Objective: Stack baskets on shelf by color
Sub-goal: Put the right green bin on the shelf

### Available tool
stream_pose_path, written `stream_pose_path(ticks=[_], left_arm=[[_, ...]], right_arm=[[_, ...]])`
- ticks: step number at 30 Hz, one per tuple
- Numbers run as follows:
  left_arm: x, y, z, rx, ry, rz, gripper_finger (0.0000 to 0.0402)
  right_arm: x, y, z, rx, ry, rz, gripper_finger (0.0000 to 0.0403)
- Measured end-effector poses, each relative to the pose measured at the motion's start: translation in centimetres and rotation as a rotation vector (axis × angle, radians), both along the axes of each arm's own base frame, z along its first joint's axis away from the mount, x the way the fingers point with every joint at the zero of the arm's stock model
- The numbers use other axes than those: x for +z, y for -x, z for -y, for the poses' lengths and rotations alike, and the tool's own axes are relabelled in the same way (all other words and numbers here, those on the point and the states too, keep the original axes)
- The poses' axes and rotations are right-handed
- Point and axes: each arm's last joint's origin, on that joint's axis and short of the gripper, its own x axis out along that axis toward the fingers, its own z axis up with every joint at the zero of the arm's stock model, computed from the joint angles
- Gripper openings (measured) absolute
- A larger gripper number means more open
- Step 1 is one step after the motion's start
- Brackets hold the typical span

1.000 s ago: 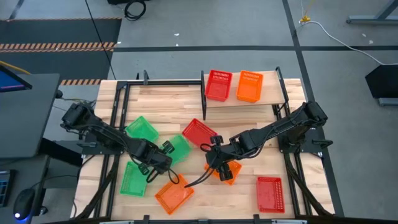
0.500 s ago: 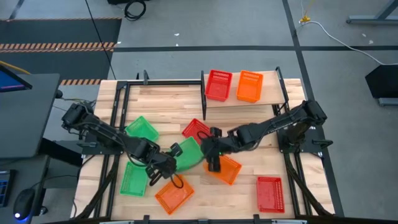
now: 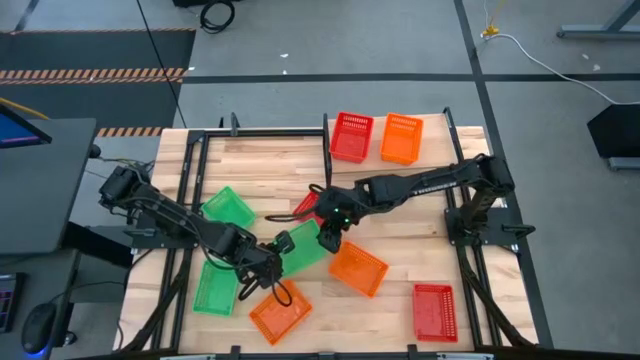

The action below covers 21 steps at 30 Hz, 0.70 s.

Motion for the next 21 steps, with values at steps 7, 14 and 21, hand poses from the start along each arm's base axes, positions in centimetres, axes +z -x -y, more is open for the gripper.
stream_pose_path(ticks=[7, 14, 21], left_arm=[[0.1, -0.3, -0.2, -0.013, -0.009, 0.019, 0.0006], [0.2, -0.6, -0.1, -0.002, 0.0, 0.057, 0.0032], [0.6, -1.0, 0.1, 0.018, 0.015, 0.116, 0.0068]], right_arm=[[-2.0, -0.7, 0.1, 0.02, -0.03, -0.063, 0.0192], [-3.2, -0.8, 0.3, 0.067, 0.023, -0.118, 0.0141], [-3.1, -0.5, 1.4, 0.124, 0.116, -0.134, 0.0015]])
